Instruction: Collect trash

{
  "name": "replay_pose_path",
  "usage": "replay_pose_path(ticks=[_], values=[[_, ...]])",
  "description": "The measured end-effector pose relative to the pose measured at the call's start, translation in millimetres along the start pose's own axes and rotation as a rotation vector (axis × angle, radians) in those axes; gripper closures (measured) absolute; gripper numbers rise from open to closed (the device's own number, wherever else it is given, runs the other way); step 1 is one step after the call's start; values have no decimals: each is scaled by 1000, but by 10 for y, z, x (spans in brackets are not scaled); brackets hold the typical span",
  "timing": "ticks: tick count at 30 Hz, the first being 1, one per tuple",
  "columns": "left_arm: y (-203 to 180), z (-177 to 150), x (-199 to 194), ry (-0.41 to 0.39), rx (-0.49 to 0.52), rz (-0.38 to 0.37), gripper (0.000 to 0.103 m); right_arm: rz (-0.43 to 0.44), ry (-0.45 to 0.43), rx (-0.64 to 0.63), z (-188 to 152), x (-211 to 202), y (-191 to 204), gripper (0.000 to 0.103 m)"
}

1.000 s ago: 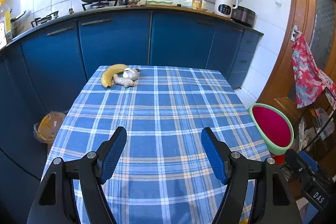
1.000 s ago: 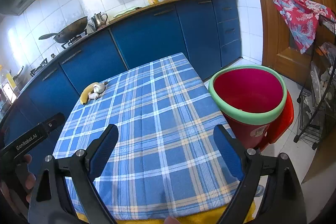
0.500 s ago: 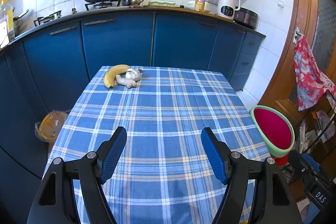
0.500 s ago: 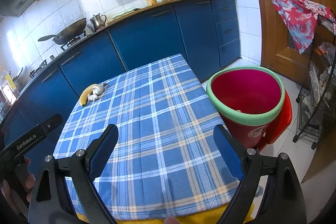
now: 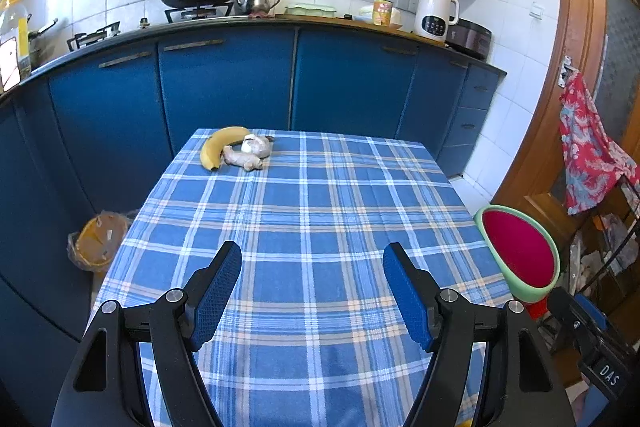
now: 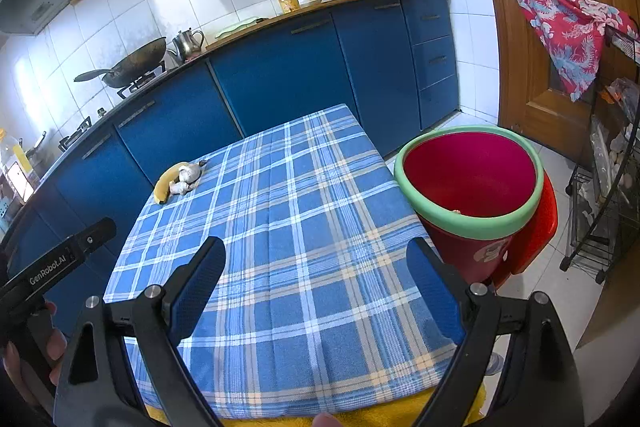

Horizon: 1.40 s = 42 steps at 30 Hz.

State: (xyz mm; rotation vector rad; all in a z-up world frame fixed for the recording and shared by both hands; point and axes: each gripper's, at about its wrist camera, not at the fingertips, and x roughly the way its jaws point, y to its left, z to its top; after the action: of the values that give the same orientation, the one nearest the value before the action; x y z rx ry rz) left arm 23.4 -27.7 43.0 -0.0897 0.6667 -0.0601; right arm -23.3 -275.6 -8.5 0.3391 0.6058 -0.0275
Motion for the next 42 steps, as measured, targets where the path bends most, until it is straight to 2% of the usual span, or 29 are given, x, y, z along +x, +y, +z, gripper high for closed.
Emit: replay_pose_path(ticks=[42], values=[[35, -87, 26, 14, -10, 1, 28, 3, 20, -6, -59, 60, 32, 12]])
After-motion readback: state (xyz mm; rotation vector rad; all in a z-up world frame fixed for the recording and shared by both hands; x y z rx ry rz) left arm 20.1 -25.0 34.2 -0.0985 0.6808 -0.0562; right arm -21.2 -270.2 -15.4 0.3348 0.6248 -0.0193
